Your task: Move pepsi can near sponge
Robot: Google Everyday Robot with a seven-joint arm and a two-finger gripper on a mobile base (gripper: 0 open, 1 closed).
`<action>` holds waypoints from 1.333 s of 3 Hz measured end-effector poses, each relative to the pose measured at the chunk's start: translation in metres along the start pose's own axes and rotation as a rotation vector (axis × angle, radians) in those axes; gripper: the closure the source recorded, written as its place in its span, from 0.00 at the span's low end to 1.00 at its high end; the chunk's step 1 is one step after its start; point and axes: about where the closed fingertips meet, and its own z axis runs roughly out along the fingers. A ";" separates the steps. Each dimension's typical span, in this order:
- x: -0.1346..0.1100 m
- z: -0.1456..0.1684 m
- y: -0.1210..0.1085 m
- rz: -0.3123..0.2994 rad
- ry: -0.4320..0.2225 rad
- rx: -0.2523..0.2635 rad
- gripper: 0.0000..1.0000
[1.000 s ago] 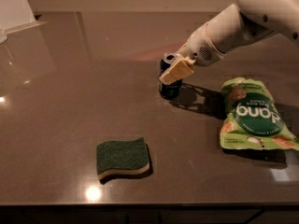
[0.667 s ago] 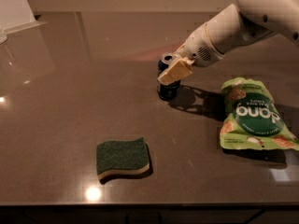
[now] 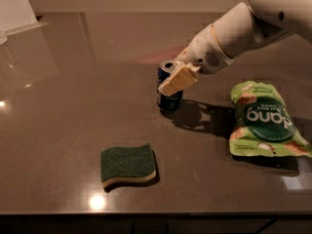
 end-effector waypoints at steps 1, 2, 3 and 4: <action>-0.005 0.001 0.024 -0.015 0.001 -0.030 1.00; -0.007 0.006 0.045 -0.043 -0.003 -0.049 1.00; -0.008 0.015 0.064 -0.071 -0.006 -0.073 1.00; -0.011 0.023 0.079 -0.103 -0.007 -0.094 1.00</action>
Offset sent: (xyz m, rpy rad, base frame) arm -0.0661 0.0344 -0.0079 0.0114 -0.0050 0.1113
